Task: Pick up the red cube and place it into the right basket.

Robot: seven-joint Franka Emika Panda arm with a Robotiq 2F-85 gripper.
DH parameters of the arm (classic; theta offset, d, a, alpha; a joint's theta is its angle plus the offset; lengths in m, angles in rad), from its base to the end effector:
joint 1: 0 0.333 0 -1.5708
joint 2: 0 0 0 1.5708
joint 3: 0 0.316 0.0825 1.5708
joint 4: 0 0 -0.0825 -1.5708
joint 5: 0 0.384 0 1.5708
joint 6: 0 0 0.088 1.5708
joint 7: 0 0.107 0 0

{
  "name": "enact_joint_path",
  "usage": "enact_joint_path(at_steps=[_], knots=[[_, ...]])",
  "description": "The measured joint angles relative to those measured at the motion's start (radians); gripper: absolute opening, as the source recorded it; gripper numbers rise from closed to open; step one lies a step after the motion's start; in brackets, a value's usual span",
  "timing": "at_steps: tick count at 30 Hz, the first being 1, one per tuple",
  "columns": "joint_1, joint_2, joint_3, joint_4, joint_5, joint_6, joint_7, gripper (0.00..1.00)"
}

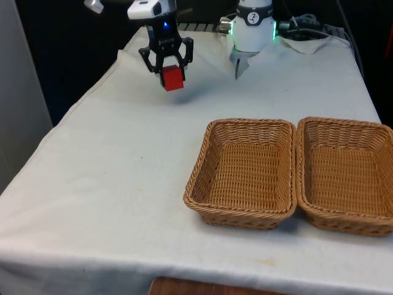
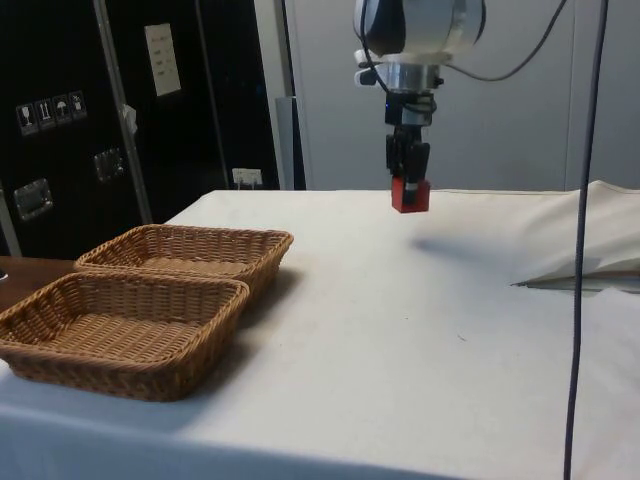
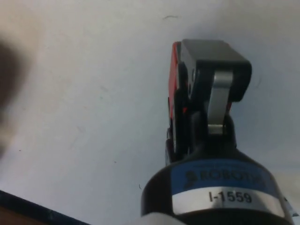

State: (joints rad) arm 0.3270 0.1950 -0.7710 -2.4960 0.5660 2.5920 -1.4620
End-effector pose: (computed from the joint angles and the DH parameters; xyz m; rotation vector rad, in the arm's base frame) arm 0.4109 -0.2178 0.2282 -2.9315 -0.8063 -0.1773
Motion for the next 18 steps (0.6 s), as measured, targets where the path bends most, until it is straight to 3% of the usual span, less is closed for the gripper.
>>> enact_joint_path(at_steps=[10,18], knots=[[0.003,0.003,0.045,0.044,-0.005,-0.013,0.059,0.02],[0.003,0.052,0.085,0.107,-0.005,-0.022,0.102,0.02]])
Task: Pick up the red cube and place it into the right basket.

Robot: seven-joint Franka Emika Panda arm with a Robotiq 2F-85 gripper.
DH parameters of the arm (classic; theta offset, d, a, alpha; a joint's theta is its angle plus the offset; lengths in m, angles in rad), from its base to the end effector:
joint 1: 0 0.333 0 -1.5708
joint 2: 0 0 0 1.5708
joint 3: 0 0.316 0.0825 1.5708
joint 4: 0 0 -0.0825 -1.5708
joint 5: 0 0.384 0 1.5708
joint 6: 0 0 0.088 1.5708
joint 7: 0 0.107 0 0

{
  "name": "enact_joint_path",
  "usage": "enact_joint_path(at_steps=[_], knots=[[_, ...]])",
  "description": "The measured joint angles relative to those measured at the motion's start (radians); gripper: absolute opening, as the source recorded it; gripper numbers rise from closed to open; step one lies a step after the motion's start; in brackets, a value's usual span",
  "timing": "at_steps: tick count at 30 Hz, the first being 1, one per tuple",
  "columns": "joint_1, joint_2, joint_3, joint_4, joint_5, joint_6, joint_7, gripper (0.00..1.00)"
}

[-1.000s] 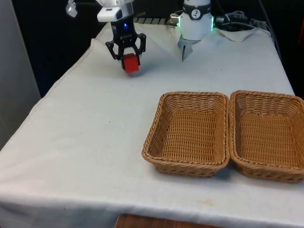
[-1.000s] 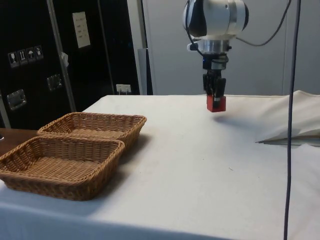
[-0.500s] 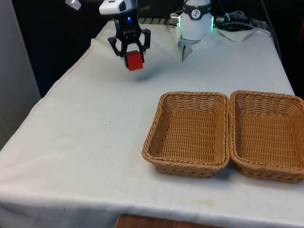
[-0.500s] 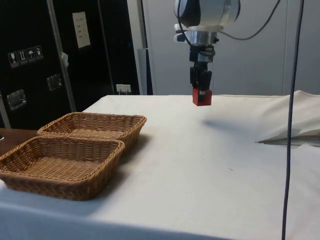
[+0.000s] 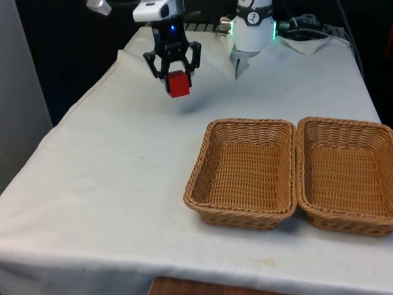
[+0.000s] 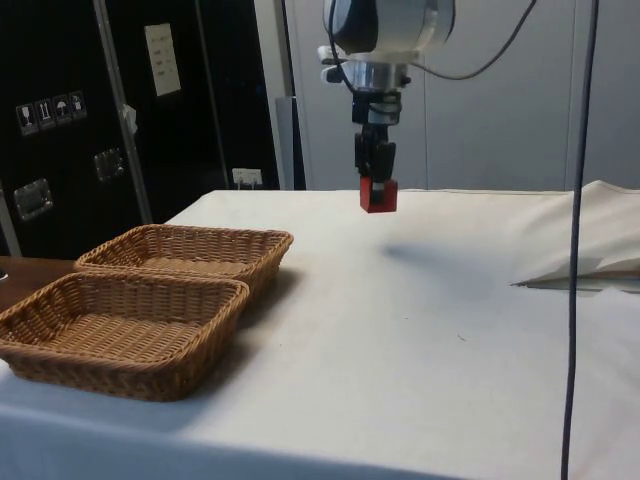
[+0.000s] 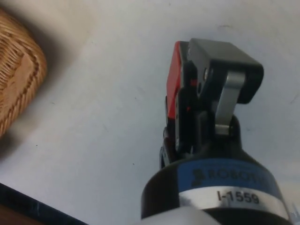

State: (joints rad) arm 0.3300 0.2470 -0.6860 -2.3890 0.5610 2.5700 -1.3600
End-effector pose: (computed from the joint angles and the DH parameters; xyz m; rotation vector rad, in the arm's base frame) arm 0.4634 -0.1893 0.2390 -2.9441 -0.8251 -0.1943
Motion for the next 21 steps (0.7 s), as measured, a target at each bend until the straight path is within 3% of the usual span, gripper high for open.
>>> enact_joint_path(at_steps=[8,21], knots=[[0.003,-0.001,0.01,0.042,-0.005,-0.03,0.033,0.02],[0.014,-0.083,0.033,0.075,-0.105,-0.068,0.179,0.02]])
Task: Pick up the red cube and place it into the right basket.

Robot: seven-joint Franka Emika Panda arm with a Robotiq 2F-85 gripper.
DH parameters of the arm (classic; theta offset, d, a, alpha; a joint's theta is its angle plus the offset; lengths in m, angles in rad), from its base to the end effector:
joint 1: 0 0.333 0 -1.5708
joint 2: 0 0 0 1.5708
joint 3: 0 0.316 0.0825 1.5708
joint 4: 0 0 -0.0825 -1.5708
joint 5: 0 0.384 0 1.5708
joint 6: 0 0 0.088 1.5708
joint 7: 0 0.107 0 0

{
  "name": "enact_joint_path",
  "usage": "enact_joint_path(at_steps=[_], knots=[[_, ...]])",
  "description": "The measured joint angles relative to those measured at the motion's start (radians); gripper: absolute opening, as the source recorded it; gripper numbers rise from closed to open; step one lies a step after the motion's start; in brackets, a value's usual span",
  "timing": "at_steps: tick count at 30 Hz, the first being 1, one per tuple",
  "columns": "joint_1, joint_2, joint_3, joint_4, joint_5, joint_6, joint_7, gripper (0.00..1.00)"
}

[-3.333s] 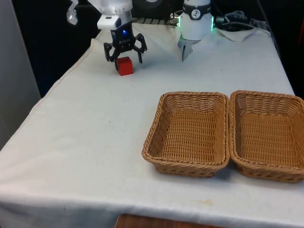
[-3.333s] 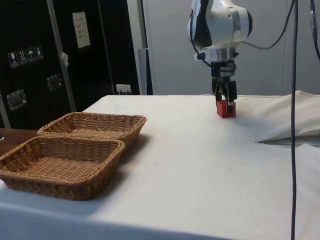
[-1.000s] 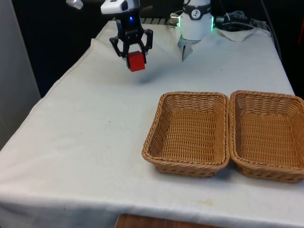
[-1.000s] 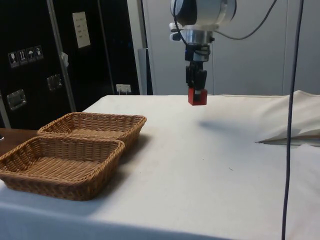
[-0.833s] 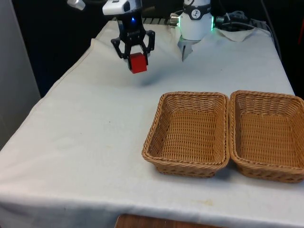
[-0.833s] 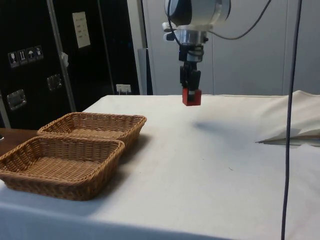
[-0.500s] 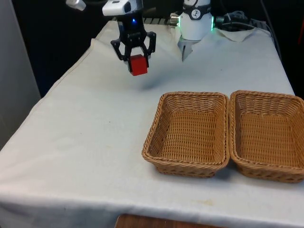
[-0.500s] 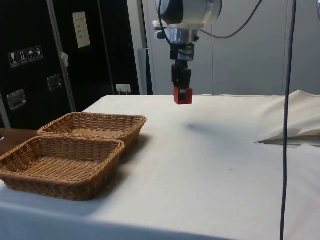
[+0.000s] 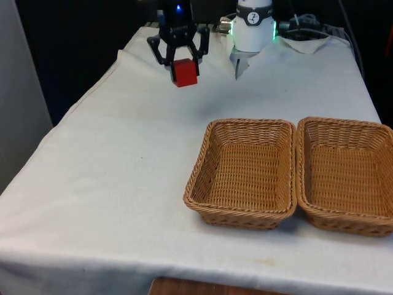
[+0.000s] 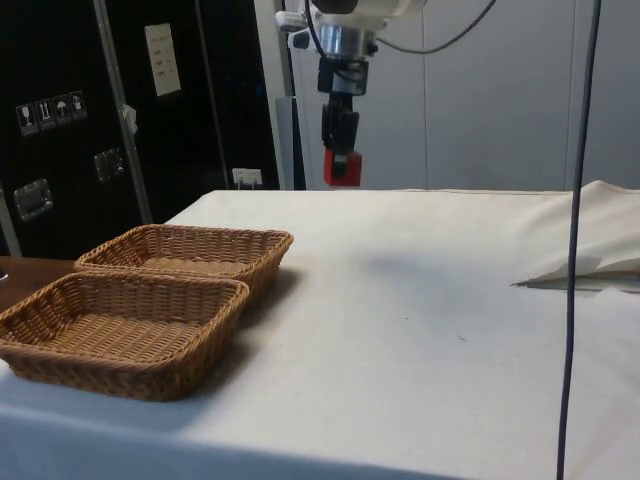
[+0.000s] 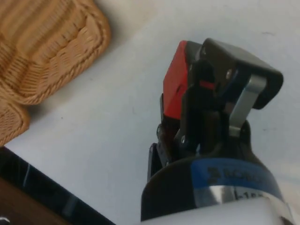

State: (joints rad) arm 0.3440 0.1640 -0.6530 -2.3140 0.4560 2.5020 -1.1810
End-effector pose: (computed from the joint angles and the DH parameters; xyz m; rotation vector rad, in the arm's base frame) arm 0.5002 -0.1635 0.2923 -2.9404 -0.7874 -0.2719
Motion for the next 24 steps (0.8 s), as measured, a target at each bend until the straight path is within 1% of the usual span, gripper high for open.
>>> enact_joint_path(at_steps=[2,4,5,10,13,15,20,23,24], knots=[[0.001,-0.005,0.007,0.011,-0.01,-0.01,0.019,0.02],[0.001,-0.006,0.011,0.016,-0.013,-0.013,0.027,0.02],[0.001,-0.008,0.018,0.029,-0.015,-0.021,0.04,0.02],[0.002,-0.007,0.033,0.06,-0.018,-0.05,0.064,0.02],[0.002,-0.002,0.047,0.084,-0.022,-0.061,0.087,0.02],[0.002,-0.002,0.047,0.084,-0.022,-0.061,0.087,0.02],[0.002,0.022,0.066,0.124,-0.022,-0.069,0.115,0.02],[0.002,0.046,0.08,0.163,-0.02,-0.082,0.136,0.02],[0.002,0.046,0.08,0.163,-0.02,-0.082,0.136,0.02]])
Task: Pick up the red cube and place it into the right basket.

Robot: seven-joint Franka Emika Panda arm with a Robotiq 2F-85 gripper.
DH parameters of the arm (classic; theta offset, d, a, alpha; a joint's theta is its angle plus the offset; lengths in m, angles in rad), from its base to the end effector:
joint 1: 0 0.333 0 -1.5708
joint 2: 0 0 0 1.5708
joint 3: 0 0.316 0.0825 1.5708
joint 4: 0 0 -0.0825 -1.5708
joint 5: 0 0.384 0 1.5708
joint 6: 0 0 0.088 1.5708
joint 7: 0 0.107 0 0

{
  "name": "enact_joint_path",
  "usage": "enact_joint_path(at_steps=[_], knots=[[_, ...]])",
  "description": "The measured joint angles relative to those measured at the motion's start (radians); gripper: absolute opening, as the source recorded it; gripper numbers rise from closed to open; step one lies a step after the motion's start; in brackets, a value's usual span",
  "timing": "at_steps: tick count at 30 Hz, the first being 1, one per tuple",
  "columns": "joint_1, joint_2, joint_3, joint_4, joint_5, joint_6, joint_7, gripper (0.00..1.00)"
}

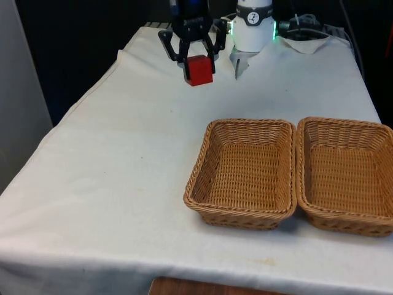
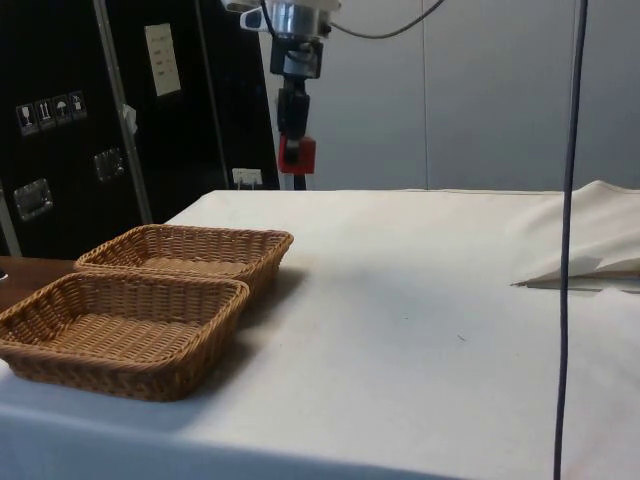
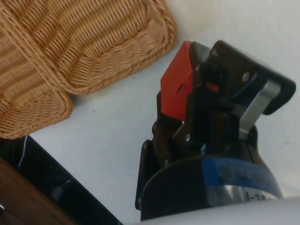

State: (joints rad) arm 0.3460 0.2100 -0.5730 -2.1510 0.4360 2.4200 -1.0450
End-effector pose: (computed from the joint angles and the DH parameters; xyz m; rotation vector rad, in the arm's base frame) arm 0.5573 -0.1215 0.3273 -2.9349 -0.7796 -0.3027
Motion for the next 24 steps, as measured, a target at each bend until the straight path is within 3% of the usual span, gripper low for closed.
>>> enact_joint_path(at_steps=[24], knots=[[0.0,0.161,0.103,0.206,0.012,-0.02,0.117,0.02]])
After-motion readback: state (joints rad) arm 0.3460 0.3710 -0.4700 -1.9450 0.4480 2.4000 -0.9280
